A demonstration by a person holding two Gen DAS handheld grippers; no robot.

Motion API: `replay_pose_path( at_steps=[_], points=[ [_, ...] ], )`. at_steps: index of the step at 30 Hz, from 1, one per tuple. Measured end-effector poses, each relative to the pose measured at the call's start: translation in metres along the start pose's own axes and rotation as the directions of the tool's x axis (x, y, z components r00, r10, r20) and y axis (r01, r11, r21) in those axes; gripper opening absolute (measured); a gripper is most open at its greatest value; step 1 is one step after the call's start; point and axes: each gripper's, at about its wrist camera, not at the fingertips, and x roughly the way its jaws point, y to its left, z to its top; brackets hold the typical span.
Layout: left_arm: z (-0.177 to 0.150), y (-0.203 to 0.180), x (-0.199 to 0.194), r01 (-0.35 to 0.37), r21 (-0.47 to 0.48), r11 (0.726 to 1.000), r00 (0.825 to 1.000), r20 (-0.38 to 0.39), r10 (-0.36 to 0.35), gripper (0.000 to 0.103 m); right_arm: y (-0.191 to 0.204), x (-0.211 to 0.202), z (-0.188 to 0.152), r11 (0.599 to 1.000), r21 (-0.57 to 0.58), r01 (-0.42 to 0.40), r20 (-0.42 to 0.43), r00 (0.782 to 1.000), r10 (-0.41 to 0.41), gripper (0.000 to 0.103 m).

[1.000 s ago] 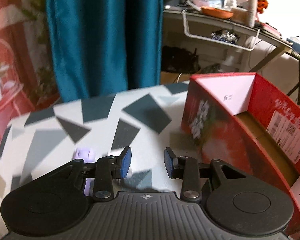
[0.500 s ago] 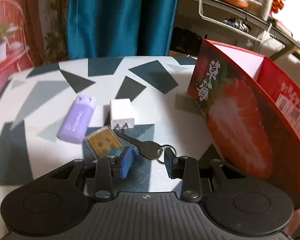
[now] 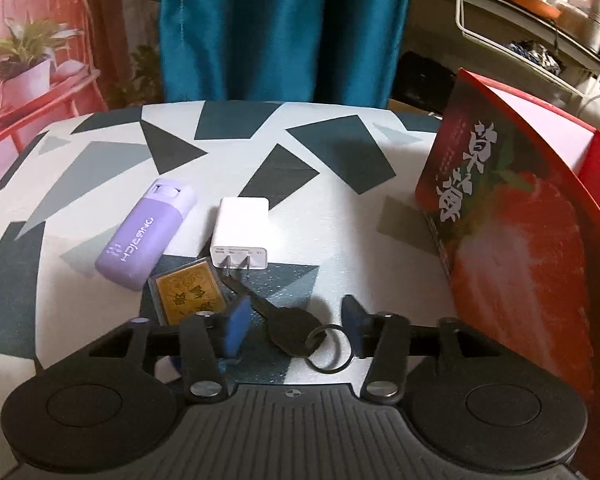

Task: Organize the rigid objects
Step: 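Close the left tool on the black key and lift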

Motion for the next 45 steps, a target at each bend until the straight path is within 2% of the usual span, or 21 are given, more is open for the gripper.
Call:
replay_pose_path(
  at_steps=[4, 7, 9, 17, 27, 32, 36, 39, 43, 45],
  points=[
    [-0.002, -0.006, 0.005, -0.015, -0.013, 1.0, 1.0, -0.026, 0.015, 0.058, 0.0, 0.0, 0.0, 1.0, 0.001, 0.0, 0.001, 1.0, 0.0, 0.012],
    [-0.009, -0.015, 0.002, -0.037, 0.031, 0.999, 0.999, -0.006, 0.037, 0.057, 0.0, 0.0, 0.0, 1.0, 0.002, -0.001, 0.001, 1.0, 0.001, 0.012],
    [-0.017, -0.019, -0.003, -0.043, 0.066, 0.997, 0.999, 0.012, 0.042, 0.049, 0.0, 0.0, 0.0, 1.0, 0.001, -0.001, 0.001, 1.0, 0.001, 0.012],
    [-0.043, -0.03, -0.022, 0.094, 0.155, 0.984, 0.993, 0.051, -0.103, 0.048, -0.001, -0.001, 0.0, 1.0, 0.005, -0.004, 0.005, 1.0, 0.004, 0.013],
    [-0.052, -0.028, -0.026, 0.143, 0.123, 0.982, 0.987, 0.055, -0.151, 0.046, -0.001, -0.001, -0.001, 1.0, 0.009, -0.007, 0.009, 1.0, 0.007, 0.013],
    [-0.053, -0.025, -0.03, 0.14, 0.111, 0.984, 0.989, 0.033, -0.144, 0.042, -0.001, -0.001, -0.001, 1.0, 0.01, -0.008, 0.009, 1.0, 0.008, 0.014],
    [-0.052, -0.016, -0.032, 0.138, 0.059, 0.989, 0.99, 0.015, -0.139, 0.042, -0.001, -0.001, -0.001, 1.0, 0.01, -0.008, 0.009, 1.0, 0.008, 0.014],
    [-0.053, -0.011, -0.035, 0.101, 0.047, 0.994, 0.995, 0.011, -0.101, 0.042, 0.0, -0.001, -0.001, 1.0, 0.01, -0.008, 0.009, 1.0, 0.008, 0.014],
    [-0.051, -0.005, -0.037, 0.011, 0.033, 0.999, 1.0, 0.0, -0.011, 0.042, 0.0, -0.001, -0.001, 1.0, 0.011, -0.009, 0.01, 1.0, 0.009, 0.014],
    [-0.049, -0.002, -0.04, 0.022, 0.015, 1.0, 1.0, 0.016, -0.022, 0.042, 0.0, -0.001, -0.001, 1.0, 0.01, -0.009, 0.01, 1.0, 0.009, 0.014]
  ],
)
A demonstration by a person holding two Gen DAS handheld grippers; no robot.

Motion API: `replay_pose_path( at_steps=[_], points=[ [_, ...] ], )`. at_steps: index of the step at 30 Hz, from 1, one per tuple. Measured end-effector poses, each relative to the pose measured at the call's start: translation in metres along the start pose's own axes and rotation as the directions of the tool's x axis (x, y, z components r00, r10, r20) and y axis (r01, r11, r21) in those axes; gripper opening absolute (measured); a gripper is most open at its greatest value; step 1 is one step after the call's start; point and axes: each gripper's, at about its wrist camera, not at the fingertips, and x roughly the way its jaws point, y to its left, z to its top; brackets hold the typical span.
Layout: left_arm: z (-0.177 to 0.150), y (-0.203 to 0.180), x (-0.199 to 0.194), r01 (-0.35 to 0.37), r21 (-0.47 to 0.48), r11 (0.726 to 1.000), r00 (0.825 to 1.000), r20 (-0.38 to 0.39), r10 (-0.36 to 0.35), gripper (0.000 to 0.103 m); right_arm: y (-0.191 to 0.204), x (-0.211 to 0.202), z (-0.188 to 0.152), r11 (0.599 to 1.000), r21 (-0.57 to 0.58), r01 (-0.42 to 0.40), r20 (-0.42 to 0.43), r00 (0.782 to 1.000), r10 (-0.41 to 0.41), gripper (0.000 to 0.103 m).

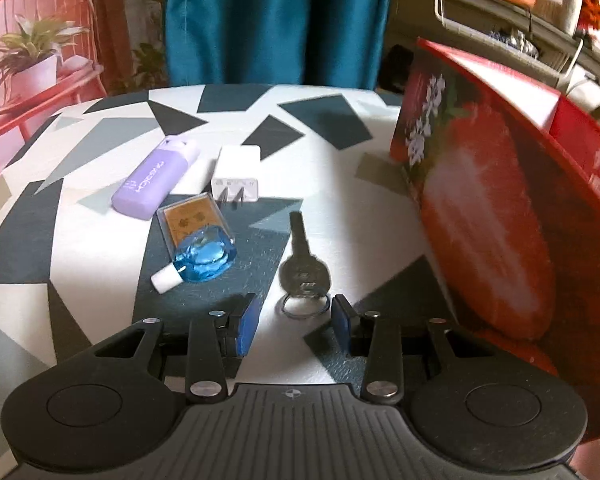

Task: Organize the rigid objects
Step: 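Close the left tool on the black key and lift, then carry the key into the red box and open the left tool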

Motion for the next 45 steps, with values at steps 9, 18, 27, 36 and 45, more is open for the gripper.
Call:
replay_pose_path(
  at_steps=[9, 18, 27, 36, 45],
  points=[
    [0.008, -0.006, 0.017, 0.013, 0.013, 1.0, 1.0, 0.024, -0.013, 0.041, 0.0, 0.0, 0.0, 1.0, 0.0, -0.001, 0.0, 1.0, 0.001, 0.014],
    [0.009, -0.017, 0.02, -0.03, 0.076, 0.997, 0.999, 0.031, 0.028, 0.031, 0.0, 0.0, 0.0, 1.0, 0.001, -0.001, 0.0, 1.0, 0.001, 0.015],
    [0.007, -0.016, 0.013, 0.007, 0.067, 0.998, 0.999, 0.043, -0.01, 0.03, 0.0, 0.001, 0.0, 1.0, 0.002, -0.003, 0.001, 1.0, 0.003, 0.015],
    [0.017, -0.011, 0.001, 0.035, 0.041, 0.999, 0.996, 0.086, -0.039, 0.03, 0.0, 0.0, 0.0, 1.0, 0.002, -0.004, 0.002, 1.0, 0.004, 0.015],
    [0.02, -0.011, -0.005, 0.056, 0.031, 0.998, 0.993, 0.104, -0.059, 0.03, 0.0, 0.001, 0.0, 1.0, 0.001, -0.003, 0.001, 1.0, 0.003, 0.015]
  ],
)
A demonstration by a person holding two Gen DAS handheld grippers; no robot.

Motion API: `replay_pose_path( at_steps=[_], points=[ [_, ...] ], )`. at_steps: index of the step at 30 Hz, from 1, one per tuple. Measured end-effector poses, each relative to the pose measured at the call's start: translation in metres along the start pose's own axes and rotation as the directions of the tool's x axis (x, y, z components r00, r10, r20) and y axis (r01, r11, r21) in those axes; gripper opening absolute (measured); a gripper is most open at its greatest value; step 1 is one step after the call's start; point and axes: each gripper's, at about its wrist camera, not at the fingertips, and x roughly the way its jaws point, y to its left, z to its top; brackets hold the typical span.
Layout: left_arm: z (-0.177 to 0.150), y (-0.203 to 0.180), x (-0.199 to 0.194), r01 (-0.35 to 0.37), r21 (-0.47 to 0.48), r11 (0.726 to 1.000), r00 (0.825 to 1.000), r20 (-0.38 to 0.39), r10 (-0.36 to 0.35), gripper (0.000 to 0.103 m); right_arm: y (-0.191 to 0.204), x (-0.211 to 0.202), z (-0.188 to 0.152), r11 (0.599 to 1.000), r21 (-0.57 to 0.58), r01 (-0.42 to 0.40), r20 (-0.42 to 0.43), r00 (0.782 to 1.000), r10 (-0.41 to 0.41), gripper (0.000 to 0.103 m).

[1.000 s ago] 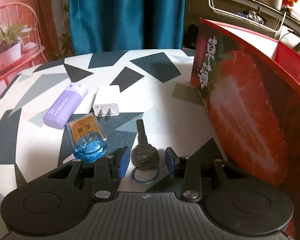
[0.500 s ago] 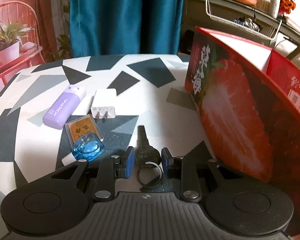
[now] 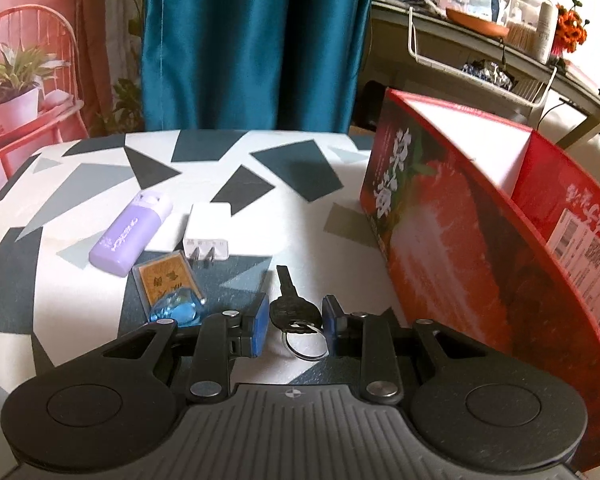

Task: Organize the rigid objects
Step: 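Carry the key into the red box and open the left tool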

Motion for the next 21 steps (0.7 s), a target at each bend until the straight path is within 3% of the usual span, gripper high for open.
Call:
replay_pose_path(
  at_steps=[12, 21],
  points=[
    [0.05, -0.008, -0.02, 0.057, 0.039, 0.998, 0.993, 0.098, -0.061, 0.03, 0.0, 0.0, 0.0, 1.0, 0.0, 0.0, 0.0, 1.0, 0.0, 0.015],
    [0.091, -0.049, -0.033, 0.169, 0.167, 0.971, 0.965, 0.171, -0.197, 0.03, 0.0, 0.0, 0.0, 1.0, 0.0, 0.0, 0.0, 1.0, 0.0, 0.015]
  ],
)
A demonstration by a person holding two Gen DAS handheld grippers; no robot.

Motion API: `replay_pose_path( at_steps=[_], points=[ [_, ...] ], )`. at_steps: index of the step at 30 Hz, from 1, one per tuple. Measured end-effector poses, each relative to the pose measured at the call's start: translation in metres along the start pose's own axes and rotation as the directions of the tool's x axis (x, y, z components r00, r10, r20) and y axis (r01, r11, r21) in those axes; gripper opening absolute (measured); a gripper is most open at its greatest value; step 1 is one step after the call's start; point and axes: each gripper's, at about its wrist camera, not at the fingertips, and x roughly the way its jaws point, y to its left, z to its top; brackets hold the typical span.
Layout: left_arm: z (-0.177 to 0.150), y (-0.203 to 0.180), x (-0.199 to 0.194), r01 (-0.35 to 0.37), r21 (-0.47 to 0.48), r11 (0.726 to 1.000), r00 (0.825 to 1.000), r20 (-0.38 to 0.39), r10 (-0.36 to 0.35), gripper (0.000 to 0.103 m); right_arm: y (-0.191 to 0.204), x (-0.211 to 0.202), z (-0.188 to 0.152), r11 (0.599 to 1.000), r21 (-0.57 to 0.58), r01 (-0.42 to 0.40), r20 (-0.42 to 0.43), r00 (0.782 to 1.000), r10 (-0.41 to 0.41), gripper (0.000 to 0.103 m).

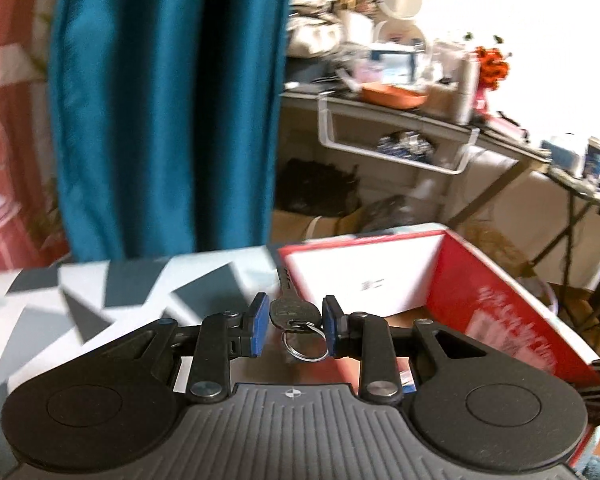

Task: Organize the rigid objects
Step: 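Carry the key into the red box and open the left tool, then move the left tool to the blue perfume bottle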

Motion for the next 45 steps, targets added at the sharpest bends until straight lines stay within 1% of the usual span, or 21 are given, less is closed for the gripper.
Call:
replay_pose_path(
  at_steps=[3, 5, 9, 17, 20, 23, 26, 29, 30, 33, 36, 40, 42, 45],
  points=[
    [0.005, -0.017, 0.005, 0.051, 0.042, 0.998, 0.999, 0.004, -0.051, 0.03, 0.0, 0.0, 0.0, 1.0, -0.001, 0.0, 0.0, 1.0, 0.0, 0.015],
    [0.003, -0.026, 0.014, 0.109, 0.074, 0.991, 0.994, -0.009, -0.108, 0.03, 0.0, 0.0, 0.0, 1.0, -0.001, -0.001, 0.0, 1.0, 0.001, 0.015],
    [-0.005, -0.039, 0.036, 0.174, 0.118, 0.978, 0.982, -0.091, -0.164, 0.03, 0.001, 0.001, 0.0, 1.0, -0.002, -0.001, -0.001, 1.0, 0.001, 0.015],
    [-0.018, -0.044, 0.061, 0.193, 0.152, 0.969, 0.971, -0.175, -0.166, 0.031, 0.001, 0.001, 0.0, 1.0, -0.002, -0.001, -0.001, 1.0, 0.001, 0.015],
    [-0.018, -0.039, 0.068, 0.201, 0.146, 0.969, 0.965, -0.2, -0.17, 0.031, 0.001, 0.001, 0.0, 1.0, -0.002, 0.0, -0.002, 1.0, 0.0, 0.015],
    [-0.016, -0.035, 0.07, 0.205, 0.128, 0.97, 0.965, -0.194, -0.178, 0.031, 0.001, 0.001, 0.0, 1.0, -0.002, -0.001, -0.002, 1.0, 0.001, 0.015],
    [-0.012, -0.03, 0.063, 0.2, 0.125, 0.972, 0.969, -0.169, -0.178, 0.037, 0.0, 0.001, -0.001, 1.0, -0.003, -0.001, -0.003, 1.0, 0.001, 0.015],
    [-0.006, -0.022, 0.052, 0.2, 0.105, 0.974, 0.973, -0.141, -0.184, 0.04, 0.0, 0.001, -0.001, 1.0, -0.004, -0.002, -0.003, 1.0, 0.002, 0.015],
    [-0.003, -0.019, 0.048, 0.199, 0.098, 0.975, 0.974, -0.13, -0.186, 0.044, 0.0, 0.001, -0.001, 1.0, -0.003, -0.001, -0.003, 1.0, 0.001, 0.015],
    [0.003, -0.007, 0.034, 0.18, 0.091, 0.979, 0.981, -0.095, -0.172, 0.052, 0.0, 0.001, -0.001, 1.0, -0.003, -0.001, -0.003, 1.0, 0.001, 0.015],
    [0.007, 0.007, 0.024, 0.115, 0.103, 0.988, 0.991, -0.085, -0.107, 0.053, 0.0, 0.001, -0.001, 1.0, 0.0, -0.001, -0.001, 1.0, 0.001, 0.015],
    [0.007, 0.032, 0.013, 0.04, 0.08, 0.996, 0.997, -0.067, -0.035, 0.054, 0.0, 0.001, -0.002, 1.0, 0.002, 0.008, 0.005, 1.0, -0.008, 0.014],
    [0.004, 0.047, 0.008, -0.003, 0.051, 0.999, 0.998, -0.067, 0.006, 0.054, -0.001, 0.0, -0.003, 1.0, 0.003, 0.012, 0.008, 1.0, -0.012, 0.013],
    [-0.004, 0.073, 0.002, -0.058, -0.03, 0.998, 0.995, -0.088, 0.055, 0.054, -0.001, 0.0, -0.003, 1.0, 0.002, 0.015, 0.008, 1.0, -0.015, 0.012]
  ],
)
